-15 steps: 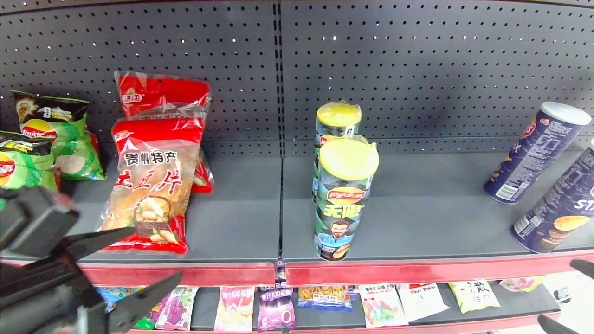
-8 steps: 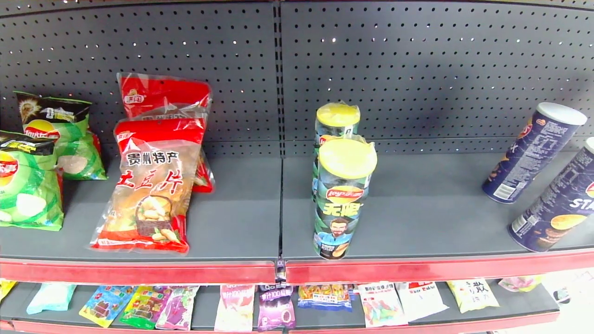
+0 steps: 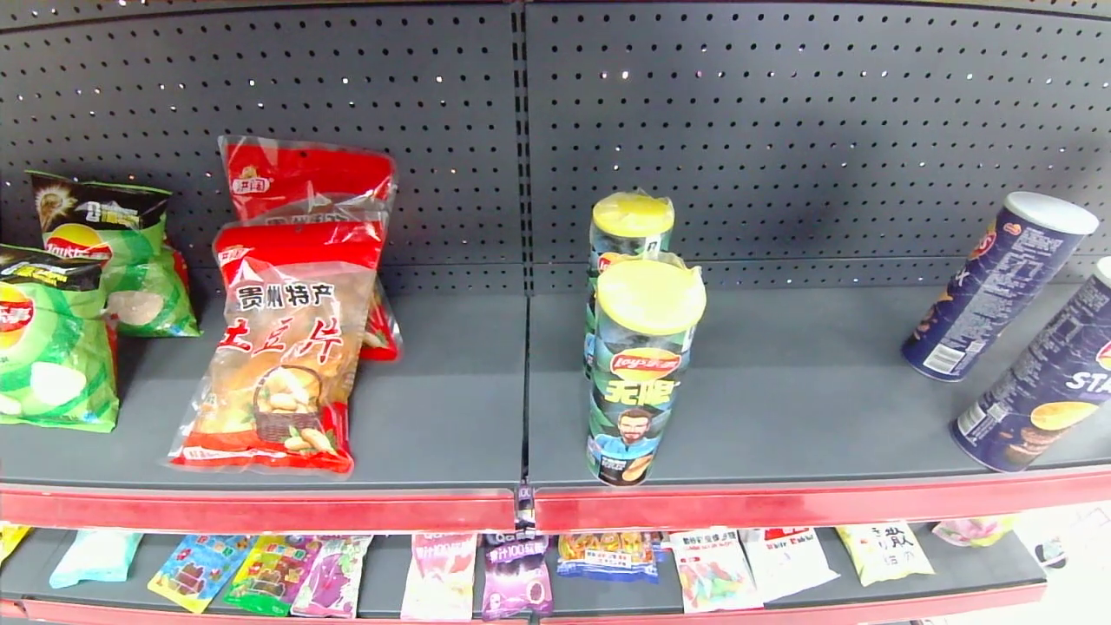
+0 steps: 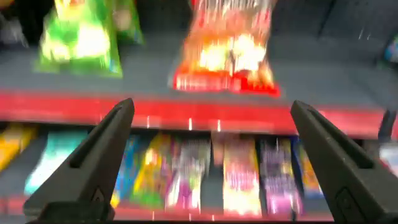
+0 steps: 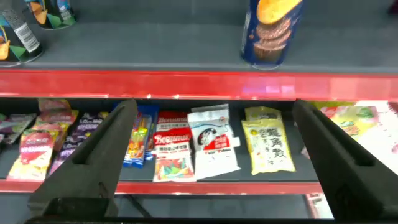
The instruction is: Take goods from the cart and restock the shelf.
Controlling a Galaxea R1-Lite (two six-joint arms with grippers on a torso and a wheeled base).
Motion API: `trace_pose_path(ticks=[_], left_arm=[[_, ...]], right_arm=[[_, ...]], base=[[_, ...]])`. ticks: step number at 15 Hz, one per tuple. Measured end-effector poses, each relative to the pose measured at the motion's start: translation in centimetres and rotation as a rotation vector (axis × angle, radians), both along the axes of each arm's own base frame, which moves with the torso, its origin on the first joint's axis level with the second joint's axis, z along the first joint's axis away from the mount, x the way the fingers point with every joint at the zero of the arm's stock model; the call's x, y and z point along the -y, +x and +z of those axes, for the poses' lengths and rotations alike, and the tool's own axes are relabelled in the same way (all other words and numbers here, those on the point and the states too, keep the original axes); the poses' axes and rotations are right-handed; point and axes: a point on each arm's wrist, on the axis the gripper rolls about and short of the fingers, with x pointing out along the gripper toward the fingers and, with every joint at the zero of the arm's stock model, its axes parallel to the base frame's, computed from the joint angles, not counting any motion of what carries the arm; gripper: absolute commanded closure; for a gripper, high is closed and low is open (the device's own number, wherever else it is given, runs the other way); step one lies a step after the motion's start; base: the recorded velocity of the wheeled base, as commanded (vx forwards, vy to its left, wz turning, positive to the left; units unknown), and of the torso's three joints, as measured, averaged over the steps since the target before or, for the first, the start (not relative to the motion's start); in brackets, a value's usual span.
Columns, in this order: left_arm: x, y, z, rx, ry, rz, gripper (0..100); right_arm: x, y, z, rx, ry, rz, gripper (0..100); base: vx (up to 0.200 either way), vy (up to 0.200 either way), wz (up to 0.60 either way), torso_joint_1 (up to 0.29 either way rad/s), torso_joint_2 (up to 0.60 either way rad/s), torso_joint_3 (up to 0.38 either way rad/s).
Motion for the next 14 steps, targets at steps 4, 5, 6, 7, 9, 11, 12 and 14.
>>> trace_pose_path(ticks=[4,5,6,7,9,11,12,14], left_arm=[[0.1,0.6,-2.2,-0.093,0.009,-0.053,0],[0.2,0.6,-2.3,-0.102,0.013,-0.092,0],[0.2,0.6,-2.4,-0.11,0.013,-0.096,0],[0.2,0.6,-2.5,-0.112,0.012,-0.087,0],[0.2,0.6,-2.5,-0.112,0.012,-0.067,0],[0.2,0.6,-2.5,-0.112,0.014,-0.067,0],[0.2,0.6,-2.5,-0.113,0.014,-0.067,0],[0.2,0.6,-2.5,-0.113,0.014,-0.068,0]], right_arm=[[0.0,0.0,-0.9,0.002,0.02,0.032,0],[0.0,0.0,-0.9,0.002,0.019,0.034,0],[0.0,0.0,-0.9,0.003,0.019,0.034,0],[0.0,0.0,-0.9,0.003,0.021,0.032,0],[0.0,0.0,-0.9,0.004,0.021,0.033,0],[0.0,0.0,-0.9,0.005,0.022,0.032,0],[0.0,0.0,-0.9,0.005,0.022,0.032,0],[0.0,0.0,-0.9,0.005,0.022,0.032,0]], base=[[0.0,0.0,0.0,0.0,0.0,0.0],[0.0,0.0,0.0,0.0,0.0,0.0],[0.0,0.0,0.0,0.0,0.0,0.0],[0.0,0.0,0.0,0.0,0.0,0.0],[0.0,0.0,0.0,0.0,0.0,0.0],[0.0,0.0,0.0,0.0,0.0,0.0],[0.0,0.0,0.0,0.0,0.0,0.0],[0.0,0.0,0.0,0.0,0.0,0.0]])
